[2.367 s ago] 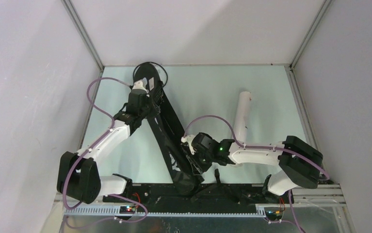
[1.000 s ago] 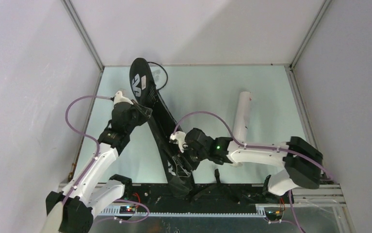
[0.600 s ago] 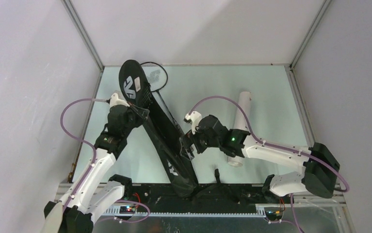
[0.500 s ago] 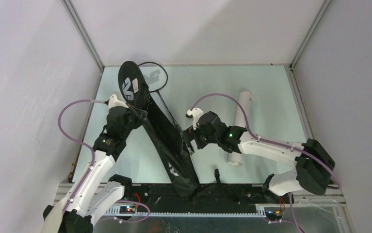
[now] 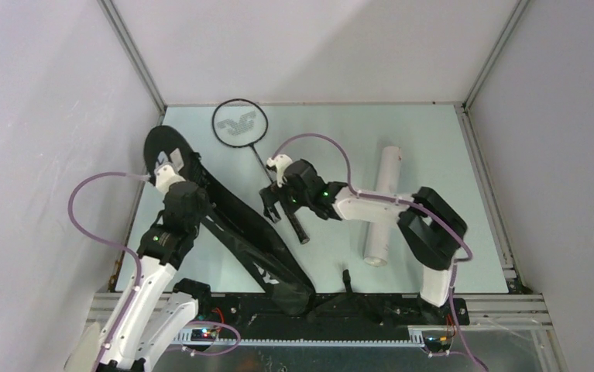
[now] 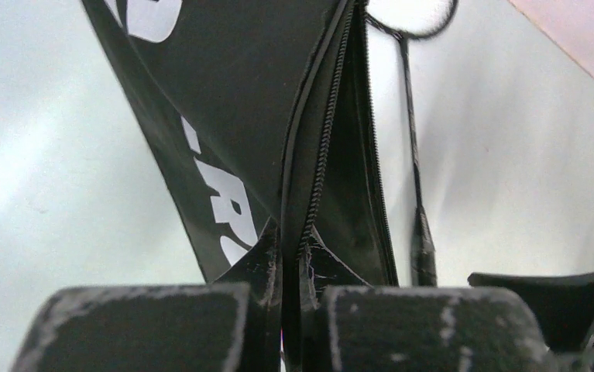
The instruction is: Pack up the badminton gear
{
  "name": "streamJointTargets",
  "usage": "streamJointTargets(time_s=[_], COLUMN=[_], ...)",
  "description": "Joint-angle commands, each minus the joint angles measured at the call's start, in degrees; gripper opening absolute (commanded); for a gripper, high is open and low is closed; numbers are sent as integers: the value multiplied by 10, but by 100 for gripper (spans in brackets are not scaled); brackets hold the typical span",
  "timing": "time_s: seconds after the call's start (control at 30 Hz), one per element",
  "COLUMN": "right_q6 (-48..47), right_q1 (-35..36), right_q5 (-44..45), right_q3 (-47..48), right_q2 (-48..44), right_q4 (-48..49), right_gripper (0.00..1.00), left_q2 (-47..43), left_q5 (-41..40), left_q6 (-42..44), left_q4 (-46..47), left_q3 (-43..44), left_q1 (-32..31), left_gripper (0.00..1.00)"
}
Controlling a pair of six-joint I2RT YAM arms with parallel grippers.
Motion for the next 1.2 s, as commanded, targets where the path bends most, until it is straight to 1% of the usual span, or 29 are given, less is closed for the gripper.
streamJointTargets(time_s=[0.0, 0.07, 0.17, 0.23, 0.33, 0.4, 0.47, 0.5, 0.53, 0.57, 0.63, 0.67, 0.7, 0.73, 0.77, 0.8, 0.87, 1.0, 1.07, 1.17], right_q6=[-28, -31, -31, -27, -20, -9, 5, 9, 15, 18, 25, 30, 33, 37, 39, 41, 46, 56, 58, 74], right_q1=[-3, -2, -3, -4, -4, -5, -7, -8, -9, -10, -11, -11, -10, -10, -10, -12, -14, -15, -14, -12], right_q5=[73, 118, 188, 205, 217, 219, 220, 221, 219, 216, 214, 218, 221, 232, 239, 254, 279, 342, 371, 388], right_q3=[108, 145, 197, 220, 228, 228, 225, 223, 218, 215, 206, 203, 201, 195, 191, 181, 159, 109, 83, 33], right_q2=[80, 126, 162, 181, 200, 208, 213, 215, 216, 216, 216, 215, 212, 209, 198, 191, 159, 72, 27, -51], right_q4=[-33, -63, -111, -145, -176, -189, -201, -208, -210, -210, -213, -215, -222, -224, -228, -229, -230, -240, -257, -278], right_gripper=[97, 96, 93, 90, 87, 79, 67, 65, 60, 58, 48, 37, 32, 22, 18, 10, 1, 0, 0, 0], left_q2=[-43, -43, -28, -19, -12, -11, -10, -10, -8, -7, -3, -1, 1, 4, 10, 13, 28, 67, 89, 129], left_q5=[-105, -128, -154, -151, -141, -133, -121, -118, -111, -108, -100, -96, -94, -88, -83, -68, -43, -21, 9, 45], left_q6=[21, 22, 18, 21, 28, 34, 40, 44, 46, 48, 53, 57, 58, 63, 66, 72, 79, 82, 82, 81], left_q4=[2, -6, -19, -14, -1, 9, 20, 26, 28, 34, 42, 45, 51, 56, 67, 79, 93, 113, 130, 155], left_q3=[25, 25, 30, 31, 28, 24, 21, 20, 20, 20, 19, 19, 19, 19, 18, 18, 22, 34, 43, 51], left_q1=[4, 3, 4, 4, 4, 4, 4, 4, 4, 4, 4, 4, 4, 4, 4, 5, 6, 7, 7, 7], left_gripper=[0, 0, 0, 0, 0, 0, 0, 0, 0, 0, 0, 0, 0, 0, 0, 0, 0, 0, 0, 0])
